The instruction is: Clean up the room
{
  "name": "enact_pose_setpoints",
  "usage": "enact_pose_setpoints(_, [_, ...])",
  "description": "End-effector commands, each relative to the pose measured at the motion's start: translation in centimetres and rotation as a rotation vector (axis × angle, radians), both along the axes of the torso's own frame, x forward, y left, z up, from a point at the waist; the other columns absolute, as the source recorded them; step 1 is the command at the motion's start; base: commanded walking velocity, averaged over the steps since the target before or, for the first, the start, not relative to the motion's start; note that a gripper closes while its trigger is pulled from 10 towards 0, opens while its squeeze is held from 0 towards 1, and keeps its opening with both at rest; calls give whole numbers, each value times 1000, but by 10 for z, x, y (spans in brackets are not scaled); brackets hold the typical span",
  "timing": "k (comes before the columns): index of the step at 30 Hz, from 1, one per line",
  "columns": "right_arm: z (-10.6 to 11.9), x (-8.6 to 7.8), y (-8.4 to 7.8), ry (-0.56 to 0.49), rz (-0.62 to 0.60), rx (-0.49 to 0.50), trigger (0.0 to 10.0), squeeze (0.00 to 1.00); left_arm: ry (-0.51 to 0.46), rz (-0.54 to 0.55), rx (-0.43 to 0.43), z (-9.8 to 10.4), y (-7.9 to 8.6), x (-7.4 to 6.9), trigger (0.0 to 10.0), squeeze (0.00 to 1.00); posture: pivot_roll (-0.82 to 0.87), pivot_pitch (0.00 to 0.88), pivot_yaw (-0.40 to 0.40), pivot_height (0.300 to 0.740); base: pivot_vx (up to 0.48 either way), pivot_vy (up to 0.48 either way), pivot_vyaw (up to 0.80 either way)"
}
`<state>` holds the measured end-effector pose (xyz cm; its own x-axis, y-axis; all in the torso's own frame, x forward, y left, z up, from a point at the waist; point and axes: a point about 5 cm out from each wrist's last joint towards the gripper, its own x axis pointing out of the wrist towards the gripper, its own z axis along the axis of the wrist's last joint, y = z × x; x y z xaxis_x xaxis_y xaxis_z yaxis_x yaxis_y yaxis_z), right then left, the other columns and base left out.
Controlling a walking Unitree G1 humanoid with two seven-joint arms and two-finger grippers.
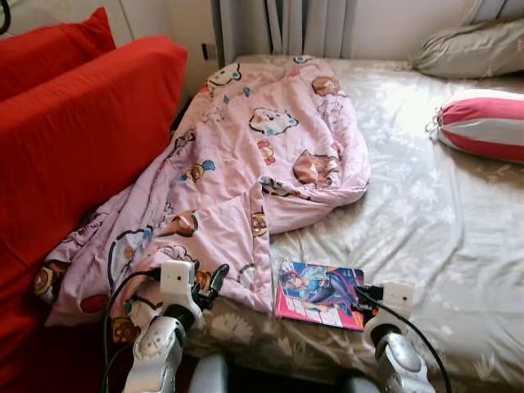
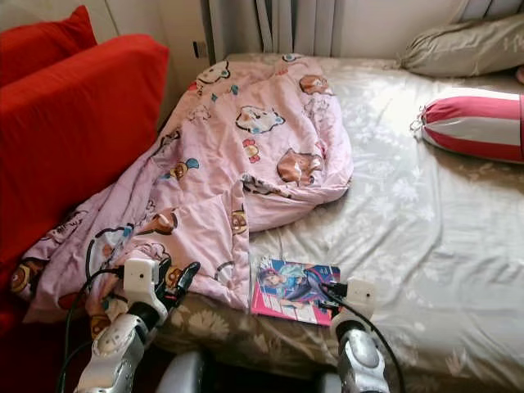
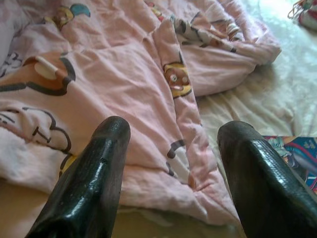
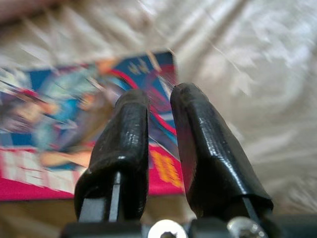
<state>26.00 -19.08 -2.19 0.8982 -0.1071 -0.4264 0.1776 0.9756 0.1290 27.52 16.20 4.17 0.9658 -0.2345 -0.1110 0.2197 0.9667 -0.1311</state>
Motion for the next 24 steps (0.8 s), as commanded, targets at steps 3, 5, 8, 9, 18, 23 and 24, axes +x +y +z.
enact_pose_setpoints(3, [-4,-5,-2,15,-14,-2,10000,0,8,7,22,1,8,-5,10000,0,122,196,60,616,0,0,0])
enact_pose_setpoints(5, [-5,-7,-3,21,-8,-24,10000,0,18,12,29,-1,11,-8,10000,0,125,201,62,601,0,0,0])
enact_pose_setpoints(8, [-6,-9,-4,16,-16,-22,10000,0,24,19,30,-2,13,-12,10000,0,131,206,63,601,0,0,0])
enact_pose_setpoints(9, [-6,-9,-3,18,-16,-21,10000,0,30,24,31,-4,14,-15,10000,0,139,212,65,601,0,0,0])
enact_pose_setpoints(18, [-6,-8,-3,10,-97,60,10000,267,63,38,50,-8,23,-33,10000,0,164,249,83,601,0,0,0])
enact_pose_setpoints(23, [4,2,-6,-72,-138,132,10000,1000,66,40,60,-6,26,-37,10000,0,185,263,92,601,0,0,0])
enact_pose_setpoints(24, [7,5,-8,-90,-147,154,10000,1000,67,42,64,-5,27,-39,10000,0,189,270,95,601,0,0,0])
